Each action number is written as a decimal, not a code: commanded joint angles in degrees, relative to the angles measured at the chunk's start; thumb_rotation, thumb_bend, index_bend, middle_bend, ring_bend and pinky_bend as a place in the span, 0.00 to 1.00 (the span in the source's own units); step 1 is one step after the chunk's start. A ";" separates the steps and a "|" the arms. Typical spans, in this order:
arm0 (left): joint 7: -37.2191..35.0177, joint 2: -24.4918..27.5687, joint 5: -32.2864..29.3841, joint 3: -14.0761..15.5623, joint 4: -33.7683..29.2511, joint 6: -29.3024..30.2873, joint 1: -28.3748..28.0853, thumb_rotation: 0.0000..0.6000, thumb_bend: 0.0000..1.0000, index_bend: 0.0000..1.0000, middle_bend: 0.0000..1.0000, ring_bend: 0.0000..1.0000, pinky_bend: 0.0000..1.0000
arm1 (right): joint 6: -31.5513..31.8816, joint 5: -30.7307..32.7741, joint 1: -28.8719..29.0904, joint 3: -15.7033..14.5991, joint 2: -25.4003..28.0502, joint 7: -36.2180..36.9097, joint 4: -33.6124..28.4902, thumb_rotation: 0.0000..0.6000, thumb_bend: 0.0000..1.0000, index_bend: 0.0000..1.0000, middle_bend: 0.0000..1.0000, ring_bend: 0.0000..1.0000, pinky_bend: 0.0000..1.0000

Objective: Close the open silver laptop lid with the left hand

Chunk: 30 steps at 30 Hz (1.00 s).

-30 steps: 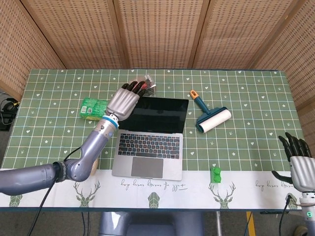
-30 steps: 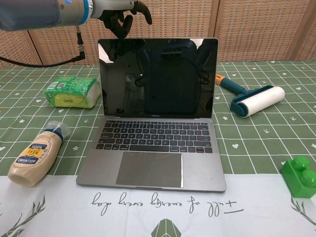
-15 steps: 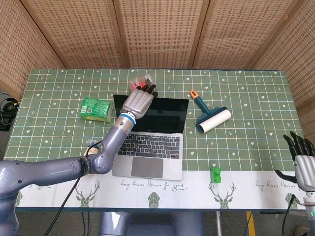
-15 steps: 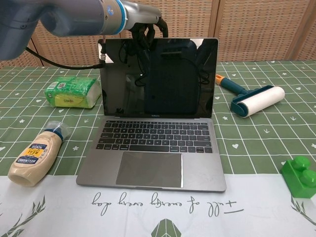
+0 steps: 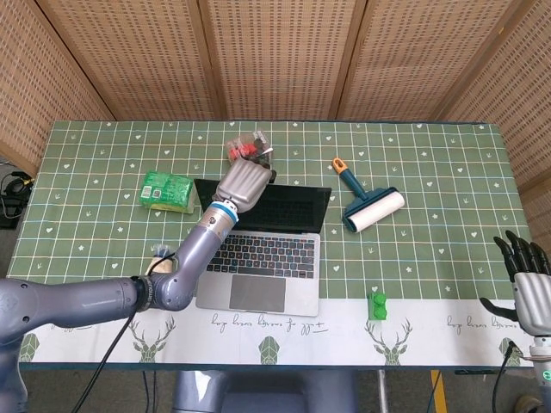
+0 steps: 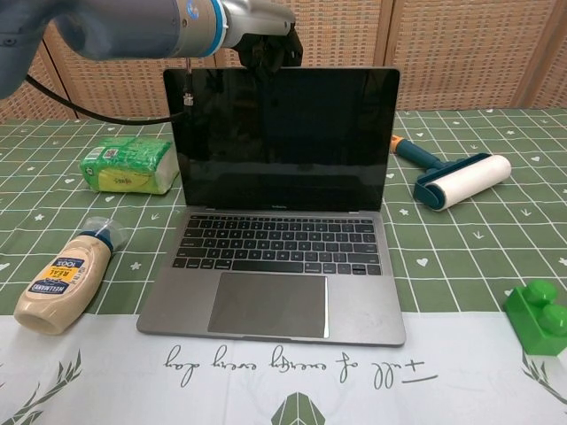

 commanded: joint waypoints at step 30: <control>-6.39 9.34 10.99 14.69 -26.49 1.97 8.18 1.00 1.00 0.46 0.33 0.34 0.36 | 1.57 -2.72 -0.48 -1.31 0.29 -1.56 -1.88 1.00 0.06 0.04 0.00 0.00 0.00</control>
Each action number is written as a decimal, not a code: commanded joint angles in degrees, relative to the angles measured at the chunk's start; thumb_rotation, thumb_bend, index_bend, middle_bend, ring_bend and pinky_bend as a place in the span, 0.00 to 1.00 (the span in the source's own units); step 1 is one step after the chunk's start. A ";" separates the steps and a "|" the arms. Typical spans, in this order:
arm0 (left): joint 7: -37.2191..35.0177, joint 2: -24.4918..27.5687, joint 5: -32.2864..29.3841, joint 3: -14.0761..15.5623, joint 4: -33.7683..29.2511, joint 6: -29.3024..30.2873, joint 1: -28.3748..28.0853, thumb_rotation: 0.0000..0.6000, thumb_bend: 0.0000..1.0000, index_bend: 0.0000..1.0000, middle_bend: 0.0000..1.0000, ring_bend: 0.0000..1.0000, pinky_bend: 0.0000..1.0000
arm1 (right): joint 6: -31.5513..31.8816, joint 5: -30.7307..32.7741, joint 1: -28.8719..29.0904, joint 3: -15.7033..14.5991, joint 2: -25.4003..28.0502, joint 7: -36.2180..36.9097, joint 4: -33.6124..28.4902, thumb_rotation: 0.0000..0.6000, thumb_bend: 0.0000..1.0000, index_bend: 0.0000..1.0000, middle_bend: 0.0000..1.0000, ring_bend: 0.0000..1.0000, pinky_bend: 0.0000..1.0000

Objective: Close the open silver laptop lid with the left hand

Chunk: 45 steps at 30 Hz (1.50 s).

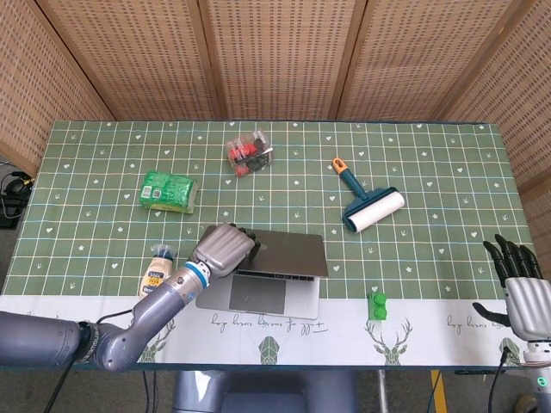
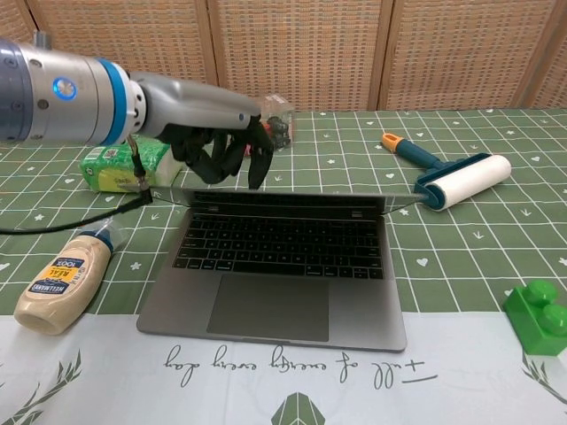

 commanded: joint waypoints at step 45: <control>-9.00 -3.24 30.46 9.97 0.75 25.54 19.20 1.00 0.23 0.00 0.00 0.00 0.00 | 1.26 -0.64 -0.40 -0.05 0.01 -0.30 -0.37 1.00 0.06 0.03 0.00 0.00 0.00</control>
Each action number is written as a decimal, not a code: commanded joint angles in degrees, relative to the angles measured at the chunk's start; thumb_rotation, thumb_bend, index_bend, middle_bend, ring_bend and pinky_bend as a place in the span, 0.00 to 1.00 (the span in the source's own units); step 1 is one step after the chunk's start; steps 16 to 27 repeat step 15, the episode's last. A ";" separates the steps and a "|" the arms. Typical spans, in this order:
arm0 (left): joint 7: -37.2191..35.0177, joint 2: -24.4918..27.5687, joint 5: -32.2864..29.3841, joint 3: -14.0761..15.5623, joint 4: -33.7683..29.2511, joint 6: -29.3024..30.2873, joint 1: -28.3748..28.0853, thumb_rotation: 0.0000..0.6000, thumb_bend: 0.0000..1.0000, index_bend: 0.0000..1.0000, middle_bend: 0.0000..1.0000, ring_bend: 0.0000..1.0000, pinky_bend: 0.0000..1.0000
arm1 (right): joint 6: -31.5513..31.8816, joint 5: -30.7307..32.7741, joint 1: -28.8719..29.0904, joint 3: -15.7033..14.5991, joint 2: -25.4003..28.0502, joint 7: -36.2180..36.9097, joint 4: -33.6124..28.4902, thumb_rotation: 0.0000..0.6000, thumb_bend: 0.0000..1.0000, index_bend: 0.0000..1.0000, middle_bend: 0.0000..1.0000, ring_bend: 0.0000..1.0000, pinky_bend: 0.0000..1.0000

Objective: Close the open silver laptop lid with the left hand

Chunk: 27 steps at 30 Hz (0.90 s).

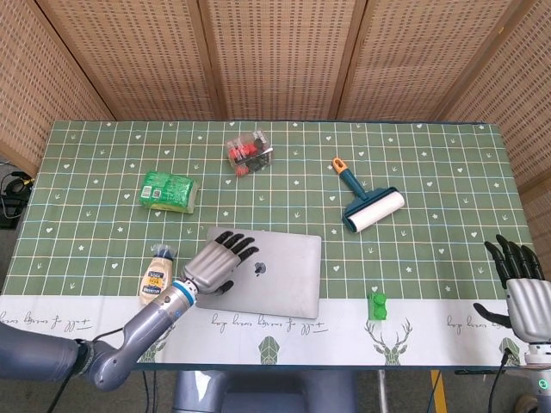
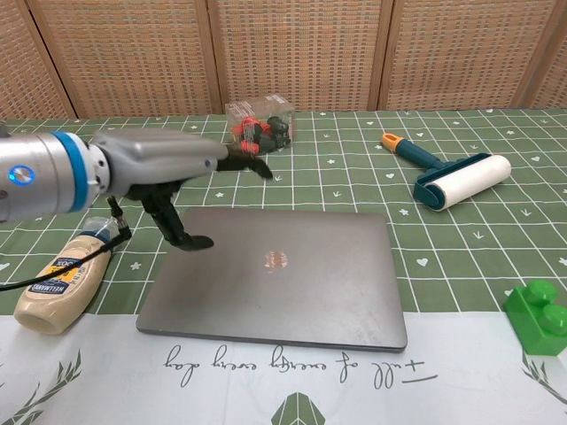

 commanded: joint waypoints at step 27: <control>-7.33 -2.52 29.94 12.32 16.36 40.80 36.29 1.00 0.22 0.00 0.00 0.00 0.00 | -0.05 -2.17 0.50 -1.08 -2.31 -2.46 0.83 1.00 0.06 0.00 0.00 0.00 0.00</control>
